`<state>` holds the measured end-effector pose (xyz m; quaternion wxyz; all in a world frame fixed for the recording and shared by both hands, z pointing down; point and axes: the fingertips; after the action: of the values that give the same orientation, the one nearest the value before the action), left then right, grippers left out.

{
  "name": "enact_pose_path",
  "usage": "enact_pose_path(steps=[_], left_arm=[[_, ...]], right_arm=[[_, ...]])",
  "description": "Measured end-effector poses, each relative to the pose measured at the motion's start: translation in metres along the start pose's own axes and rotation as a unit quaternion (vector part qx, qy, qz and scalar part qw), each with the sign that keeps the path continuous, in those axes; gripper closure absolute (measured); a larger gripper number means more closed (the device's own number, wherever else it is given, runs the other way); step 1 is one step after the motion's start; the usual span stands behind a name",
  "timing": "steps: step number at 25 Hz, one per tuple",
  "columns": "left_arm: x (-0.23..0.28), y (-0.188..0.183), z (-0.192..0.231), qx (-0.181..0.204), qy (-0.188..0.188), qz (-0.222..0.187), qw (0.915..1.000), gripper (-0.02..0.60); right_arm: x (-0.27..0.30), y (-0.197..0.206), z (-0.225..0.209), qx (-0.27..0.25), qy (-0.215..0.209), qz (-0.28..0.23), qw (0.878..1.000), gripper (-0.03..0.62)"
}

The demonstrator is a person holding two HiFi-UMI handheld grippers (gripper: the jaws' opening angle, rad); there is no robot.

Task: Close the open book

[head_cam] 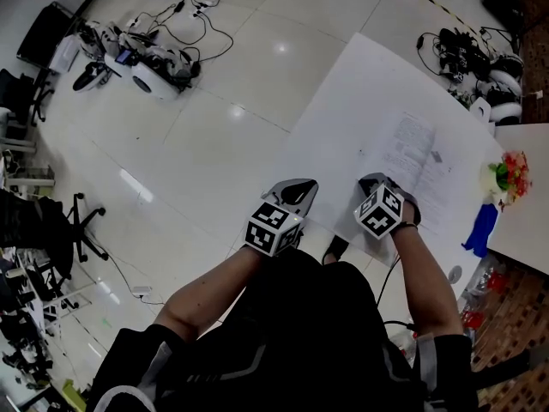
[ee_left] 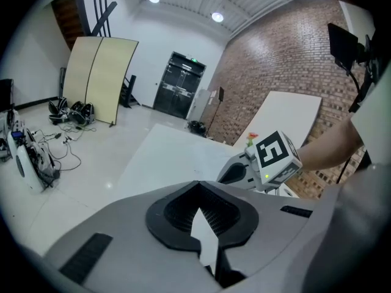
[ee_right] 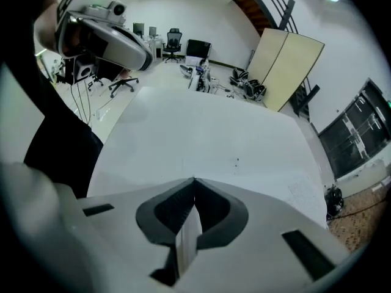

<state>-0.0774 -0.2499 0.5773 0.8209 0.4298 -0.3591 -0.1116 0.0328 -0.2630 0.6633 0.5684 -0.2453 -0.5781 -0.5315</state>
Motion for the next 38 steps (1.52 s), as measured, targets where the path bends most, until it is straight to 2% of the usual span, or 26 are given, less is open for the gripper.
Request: enact_pose_path(steps=[9,14,17,22,28,32,38], left_arm=[[0.011,-0.010,-0.013,0.020,0.021,0.011,0.9995,0.588],[0.029,-0.023,-0.032,0.034,0.050,0.015,0.9981,0.588],[0.041,-0.026,-0.044,0.046,0.069,0.022,0.9963,0.588],[0.064,-0.030,-0.076,0.069,0.103,0.036,0.9916,0.588],[0.086,-0.029,-0.111,0.098,0.127,0.055,0.9856,0.588],[0.089,-0.029,-0.122,0.109,0.127,0.065,0.9837,0.588],[0.091,-0.028,-0.128,0.118,0.116,0.076,0.9832,0.588]], right_arm=[[-0.050,-0.002,-0.015,0.081,0.102,-0.072,0.989,0.592],[-0.105,0.007,-0.030,0.136,0.183,-0.124,0.966,0.592],[-0.132,0.025,-0.035,0.183,0.222,-0.143,0.947,0.592],[-0.176,0.066,-0.042,0.246,0.291,-0.166,0.909,0.594],[-0.196,0.154,-0.048,0.390,0.330,-0.181,0.840,0.595],[-0.189,0.211,-0.049,0.480,0.327,-0.183,0.793,0.595],[-0.162,0.272,-0.039,0.594,0.287,-0.193,0.726,0.594]])
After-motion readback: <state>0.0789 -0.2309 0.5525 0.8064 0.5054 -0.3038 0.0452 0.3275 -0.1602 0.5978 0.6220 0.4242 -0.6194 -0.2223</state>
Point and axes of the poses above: the fingertips, and each gripper's own axes: x forward along the fingers, z to its left, y out of its underside, and after that the axes turned 2 degrees about y, right-handed
